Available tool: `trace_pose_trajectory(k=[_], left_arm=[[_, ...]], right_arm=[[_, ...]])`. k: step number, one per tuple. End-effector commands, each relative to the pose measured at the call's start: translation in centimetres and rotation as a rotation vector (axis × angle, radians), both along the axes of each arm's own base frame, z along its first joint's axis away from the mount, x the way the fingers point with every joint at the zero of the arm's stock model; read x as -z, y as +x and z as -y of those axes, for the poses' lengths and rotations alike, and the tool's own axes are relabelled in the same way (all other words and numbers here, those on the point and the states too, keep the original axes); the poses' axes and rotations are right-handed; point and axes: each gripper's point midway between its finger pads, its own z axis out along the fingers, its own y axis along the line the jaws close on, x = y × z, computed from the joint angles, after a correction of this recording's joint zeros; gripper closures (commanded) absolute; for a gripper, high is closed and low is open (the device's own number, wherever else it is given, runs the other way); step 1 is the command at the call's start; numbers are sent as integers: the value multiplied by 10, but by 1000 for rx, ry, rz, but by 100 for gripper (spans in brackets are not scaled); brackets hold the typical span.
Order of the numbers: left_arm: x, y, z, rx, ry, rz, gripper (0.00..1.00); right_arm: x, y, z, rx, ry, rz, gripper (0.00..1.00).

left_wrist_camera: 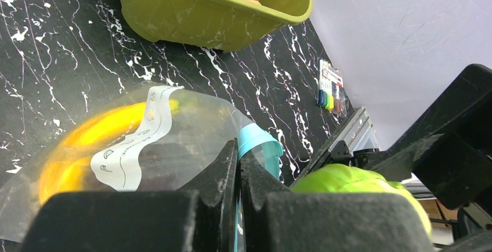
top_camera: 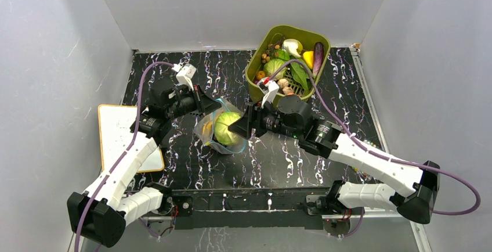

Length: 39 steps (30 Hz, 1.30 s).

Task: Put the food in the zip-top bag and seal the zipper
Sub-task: Place the fake vegetable in the zipper food storage bag.

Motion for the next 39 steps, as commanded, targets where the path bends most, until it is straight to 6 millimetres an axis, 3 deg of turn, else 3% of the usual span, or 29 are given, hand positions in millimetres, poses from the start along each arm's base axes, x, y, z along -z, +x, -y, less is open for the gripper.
trace_pose_trajectory(k=[1,11,15,19,29,32,34,39], left_arm=[[-26,-6,3,28,-21,39,100],[-44,-21,6,52,-105,45,100],[-41,-22,6,48,-103,23,100],[-45,-23,9,50,-138,11,100],[-47,-26,9,35,-172,-12,100],[-49,-25,9,32,-187,-10,100],[-48,-24,8,20,-184,-5,100],[-46,-21,6,11,-158,4,100]], right_arm=[[-25,22,1,94,24,112,70],[28,40,-10,114,-110,109,68],[26,45,-9,125,-117,145,68],[23,36,-25,72,-5,121,68],[30,59,-42,200,64,30,63],[36,64,-50,221,61,-9,56],[39,65,-55,200,6,-11,42],[34,69,-31,220,-239,34,25]])
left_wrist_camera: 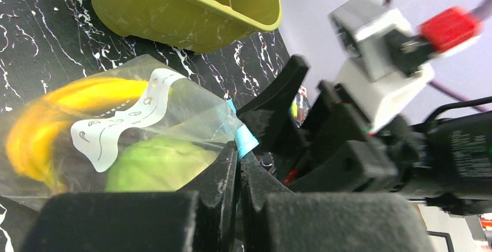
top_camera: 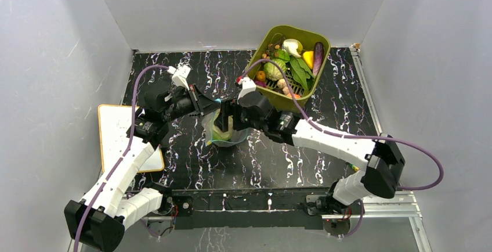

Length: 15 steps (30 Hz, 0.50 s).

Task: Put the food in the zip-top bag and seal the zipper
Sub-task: Place the fake vegetable in the zipper food storage bag.

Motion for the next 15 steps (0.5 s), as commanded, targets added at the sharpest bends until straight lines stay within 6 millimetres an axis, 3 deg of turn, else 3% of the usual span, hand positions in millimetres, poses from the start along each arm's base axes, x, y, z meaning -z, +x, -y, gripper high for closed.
trace_pose_trajectory(k=[1,7,11,15], left_arm=[[-26,-5,1,22,-32,87,100],[-22,-2,0,10,-11,92,100],[-22,-1,-2,0,3,98,100],[-23,0,-3,-3,6,95,100]], right_arm=[[-56,6,19,17,-83,107,24],[-68,-17,45,-28,-101,97,19],[-62,-14,67,40,-156,111,27],[-47,-22,59,7,-129,61,38]])
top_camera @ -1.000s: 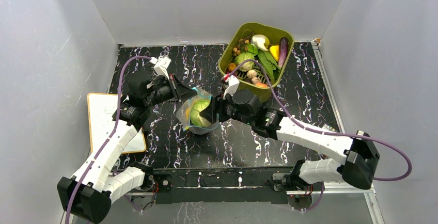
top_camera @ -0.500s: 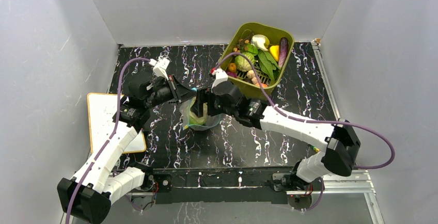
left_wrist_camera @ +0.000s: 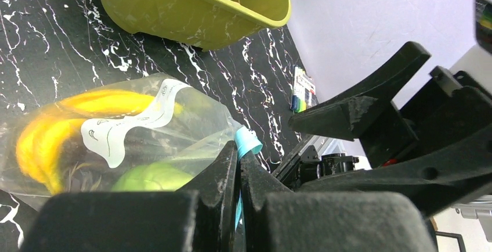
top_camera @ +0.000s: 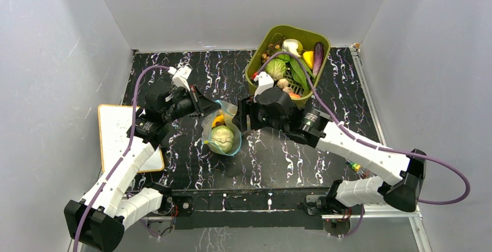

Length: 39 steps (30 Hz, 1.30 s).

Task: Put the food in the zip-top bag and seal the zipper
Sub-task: Place the fake vegetable in the zipper food storage bag, then adjust the zipper food storage bag at the center of the board.

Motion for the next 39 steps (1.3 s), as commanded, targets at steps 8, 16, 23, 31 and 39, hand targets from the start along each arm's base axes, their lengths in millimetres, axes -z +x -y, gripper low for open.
trace_pose_trajectory(k=[8,16,23,31,39], left_arm=[[-28,-1,-1,-8,-20,92,100],[-37,-4,-11,-29,38,126,100],[-40,-7,-49,-125,267,210,100],[-45,-13,-74,-179,406,228,100],[-74,-28,-54,-98,268,309,100]], right_arm=[[57,-3,-17,1,4,-113,47],[20,17,-36,-19,-21,-38,87],[-70,32,-8,106,89,144,100],[-65,30,-20,74,155,140,100],[-36,41,-26,74,102,146,100]])
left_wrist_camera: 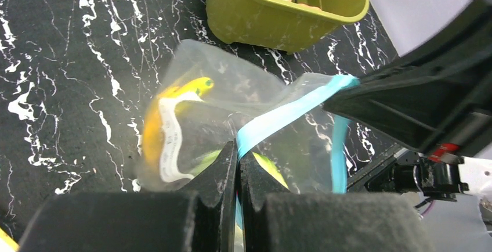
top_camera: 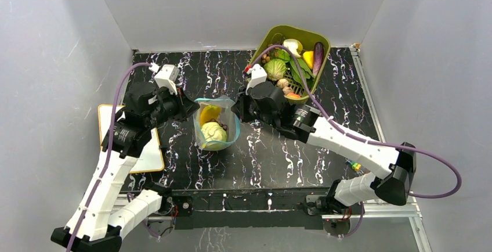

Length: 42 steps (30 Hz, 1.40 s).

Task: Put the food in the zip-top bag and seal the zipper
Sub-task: Adjust the zipper food storage bag at the center of the board, then pick up the fake vegetable from the bin.

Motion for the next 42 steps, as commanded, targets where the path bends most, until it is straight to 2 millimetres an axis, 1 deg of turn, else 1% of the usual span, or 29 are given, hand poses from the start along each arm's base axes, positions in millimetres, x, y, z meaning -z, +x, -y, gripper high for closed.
trace_pose_trajectory(k=[1,2,4,8,10,15,16,17,19,20,21,22,24,27,29,34,36,39,42], left_arm=[[-45,-13,12,79,-100,135,100],[-47,-14,14,95,-113,148,100],[-41,-14,17,106,-121,145,100],[-11,-7,16,83,-92,82,100],[-1,-5,17,87,-87,61,100],[7,-2,27,123,-119,45,100],[10,-2,29,128,-129,39,100],[11,-1,31,127,-144,31,100],[13,-1,35,143,-167,14,100],[13,-2,38,156,-177,7,100],[15,-2,40,163,-183,0,100],[14,-2,41,169,-189,2,100],[15,-2,41,173,-192,10,100],[19,-1,40,172,-184,25,100],[23,0,40,175,-175,29,100],[32,-1,40,193,-152,39,100],[32,-2,40,208,-146,54,100],[34,-5,42,229,-146,73,100],[36,-8,44,260,-143,94,100]], right_arm=[[-13,17,-8,25,52,70,100],[-6,16,-10,16,46,62,100],[4,17,-12,11,35,53,100],[26,21,-9,26,-13,50,100],[32,24,-5,39,-17,65,100],[45,42,4,91,-42,73,100],[46,44,5,93,-45,69,99],[47,45,4,86,-46,65,94],[45,43,2,53,-49,59,84],[41,41,2,47,-46,59,78],[37,40,4,45,-43,57,68],[32,39,6,47,-39,60,62],[25,40,13,55,-38,65,53],[18,49,30,80,-48,67,44],[12,56,41,97,-54,66,41],[-12,74,64,134,-39,105,35],[-18,88,80,181,-62,123,36],[-23,110,102,248,-95,144,39],[-20,134,128,336,-158,162,40]])
